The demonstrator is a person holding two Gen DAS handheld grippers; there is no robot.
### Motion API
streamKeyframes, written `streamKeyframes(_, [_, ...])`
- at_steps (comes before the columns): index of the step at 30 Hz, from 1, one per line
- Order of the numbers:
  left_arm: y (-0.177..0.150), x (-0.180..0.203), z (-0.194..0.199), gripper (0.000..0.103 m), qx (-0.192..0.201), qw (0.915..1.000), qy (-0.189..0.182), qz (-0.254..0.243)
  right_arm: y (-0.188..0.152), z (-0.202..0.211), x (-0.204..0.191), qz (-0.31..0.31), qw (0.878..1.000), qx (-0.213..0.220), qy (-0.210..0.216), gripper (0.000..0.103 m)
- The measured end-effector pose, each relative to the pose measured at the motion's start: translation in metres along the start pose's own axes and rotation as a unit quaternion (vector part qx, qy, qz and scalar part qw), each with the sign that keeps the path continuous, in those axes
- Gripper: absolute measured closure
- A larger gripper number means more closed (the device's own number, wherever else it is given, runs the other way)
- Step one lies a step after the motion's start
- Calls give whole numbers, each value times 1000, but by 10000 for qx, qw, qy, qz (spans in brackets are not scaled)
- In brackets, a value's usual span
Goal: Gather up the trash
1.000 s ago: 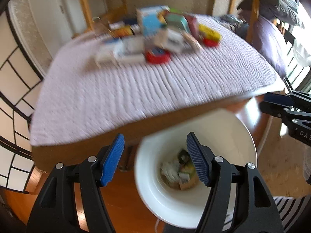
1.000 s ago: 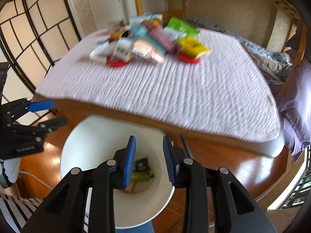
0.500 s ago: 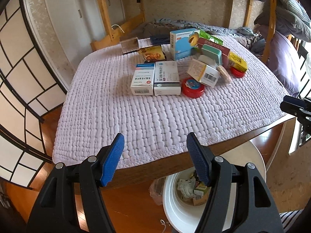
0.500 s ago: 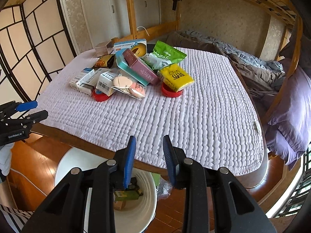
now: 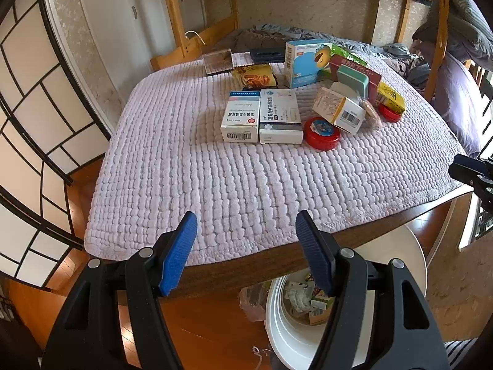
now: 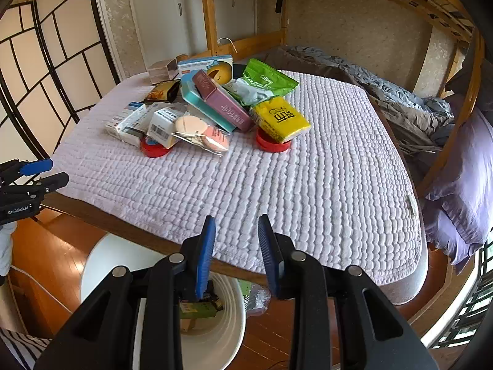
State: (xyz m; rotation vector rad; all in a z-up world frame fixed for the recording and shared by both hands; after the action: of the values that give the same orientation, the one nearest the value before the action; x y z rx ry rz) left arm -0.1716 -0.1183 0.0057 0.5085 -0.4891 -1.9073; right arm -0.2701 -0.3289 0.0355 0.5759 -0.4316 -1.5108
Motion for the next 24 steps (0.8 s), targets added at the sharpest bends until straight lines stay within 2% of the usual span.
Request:
streamKeyframes(3, [5, -2, -9, 35, -59, 9999, -94, 3, 5, -6, 5, 39, 9999, -1, -93, 73])
streamKeyframes(7, [15, -6, -24, 35, -155, 9994, -275, 113, 16, -16, 15, 17, 9998, 26, -181, 63])
streamKeyframes(11, [31, -11, -35, 35, -134, 9996, -256, 82, 32, -29, 24, 33, 9996, 46, -268, 62])
streamKeyframes(15, [48, -15, -44, 35, -89, 9994, -324, 63, 51, -42, 33, -1, 9999, 43, -150, 56])
streamKeyframes(19, [64, -20, -55, 35, -35, 9996, -279, 40, 70, -55, 36, 112, 9999, 124, 31, 37])
streamKeyframes(24, [82, -33, -72, 35, -72, 9988, -393, 271, 91, -75, 39, 241, 9996, 126, 30, 36])
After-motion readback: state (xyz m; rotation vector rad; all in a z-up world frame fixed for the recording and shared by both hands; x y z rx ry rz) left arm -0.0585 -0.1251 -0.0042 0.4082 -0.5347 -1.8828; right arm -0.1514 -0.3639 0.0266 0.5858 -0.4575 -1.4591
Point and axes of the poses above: each gripper's, at about its wrist camera, not at the fingertips, and z roughly against the way its jaws point, x to its right, y to its top, the point moved 3 cm from there along -z, roughly the way its jaws point, and after that the axes turned 6 degrees about -z, right-handed, at the moved point
